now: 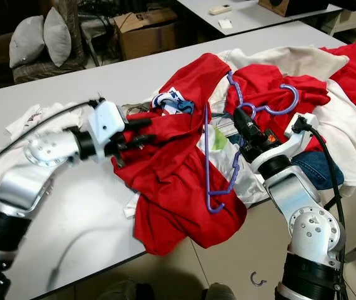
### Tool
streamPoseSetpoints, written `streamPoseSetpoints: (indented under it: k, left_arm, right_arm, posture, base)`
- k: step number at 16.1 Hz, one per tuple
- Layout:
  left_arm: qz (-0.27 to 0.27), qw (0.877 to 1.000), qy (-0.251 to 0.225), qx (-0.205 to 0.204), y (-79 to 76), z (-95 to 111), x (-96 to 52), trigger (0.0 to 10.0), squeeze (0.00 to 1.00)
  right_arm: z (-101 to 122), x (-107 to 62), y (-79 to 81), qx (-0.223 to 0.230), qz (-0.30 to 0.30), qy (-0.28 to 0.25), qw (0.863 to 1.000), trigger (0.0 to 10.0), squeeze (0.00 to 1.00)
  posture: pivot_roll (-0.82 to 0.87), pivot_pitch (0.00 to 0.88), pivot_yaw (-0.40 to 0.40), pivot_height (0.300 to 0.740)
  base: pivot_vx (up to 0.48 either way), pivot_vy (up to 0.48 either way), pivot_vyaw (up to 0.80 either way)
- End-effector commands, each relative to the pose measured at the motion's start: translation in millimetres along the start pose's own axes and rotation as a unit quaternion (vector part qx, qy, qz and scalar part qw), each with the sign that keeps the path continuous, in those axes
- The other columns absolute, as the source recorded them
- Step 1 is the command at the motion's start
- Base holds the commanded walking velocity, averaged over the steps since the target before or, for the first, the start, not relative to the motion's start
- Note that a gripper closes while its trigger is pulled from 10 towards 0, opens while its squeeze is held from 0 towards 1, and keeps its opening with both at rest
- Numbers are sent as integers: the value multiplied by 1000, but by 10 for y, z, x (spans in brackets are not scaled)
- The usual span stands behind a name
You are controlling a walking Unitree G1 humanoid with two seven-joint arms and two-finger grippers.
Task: Hang hanger
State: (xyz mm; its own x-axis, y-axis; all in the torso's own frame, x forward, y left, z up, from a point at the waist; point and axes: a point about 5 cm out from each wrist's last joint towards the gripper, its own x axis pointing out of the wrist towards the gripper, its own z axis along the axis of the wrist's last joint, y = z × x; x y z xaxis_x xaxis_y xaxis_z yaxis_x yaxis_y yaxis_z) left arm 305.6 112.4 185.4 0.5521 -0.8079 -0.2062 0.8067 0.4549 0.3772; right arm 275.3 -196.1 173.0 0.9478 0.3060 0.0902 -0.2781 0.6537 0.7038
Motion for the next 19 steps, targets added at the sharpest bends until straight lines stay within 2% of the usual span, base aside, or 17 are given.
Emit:
streamPoseSetpoints:
  k: [1,4,5,6,7,12,14,15,16,17,18,19]
  left_arm:
    - [13,1000,-6,-6,14,13,-37,10000,1000]
    - [43,999,9,3,-51,-61,10,10000,1000]
    - [59,998,33,5,-87,-134,63,10000,1000]
    - [51,998,35,-8,-128,-151,90,10000,459]
    - [52,998,31,-18,-146,-152,103,10000,0]
    - [88,994,35,-60,-187,-266,231,10000,0]
    - [112,991,57,-45,-166,-328,263,10000,0]
    - [123,990,61,-45,-154,-341,266,9137,0]
    - [130,989,59,-47,-140,-341,264,4980,0]
    - [134,988,58,-48,-128,-340,261,3608,0]
    - [135,988,56,-49,-121,-339,256,1333,0]
    - [139,988,54,-51,-112,-337,249,0,0]
  right_arm:
    - [38,35,51,3,12,-7,1000,10000,0]
    - [50,39,49,1,11,-6,1000,10000,0]
    - [41,40,60,-1,14,-4,1000,10000,0]
    - [35,43,69,-2,16,-3,1000,10000,0]
    - [35,44,70,-1,17,-3,1000,10000,0]
    - [35,48,75,3,16,-8,1000,10000,0]
    - [28,53,83,4,17,-9,1000,10000,0]
    - [27,55,88,4,18,-10,1000,10000,0]
    - [25,59,94,3,19,-9,1000,10000,0]
    - [24,63,98,3,20,-9,1000,10000,0]
    - [23,66,100,3,21,-9,1000,10000,0]
    - [22,69,100,4,21,-9,1000,10000,0]
  posture:
    - [-202,0,73,740]
    - [-201,0,70,740]
    - [-201,0,70,740]
    - [-200,0,69,740]
    - [-200,0,69,740]
    - [-205,0,78,740]
    - [-210,0,83,740]
    - [-211,0,83,740]
    - [-212,0,83,740]
    - [-212,0,83,740]
    - [-212,0,83,740]
    - [-210,0,82,740]
  base:
    - [0,0,0]
    - [0,0,0]
    - [0,0,0]
    - [0,0,0]
    - [0,0,0]
    - [0,0,0]
    - [0,0,0]
    - [0,0,0]
    - [0,0,0]
    - [0,0,0]
    - [0,0,0]
    - [0,0,0]
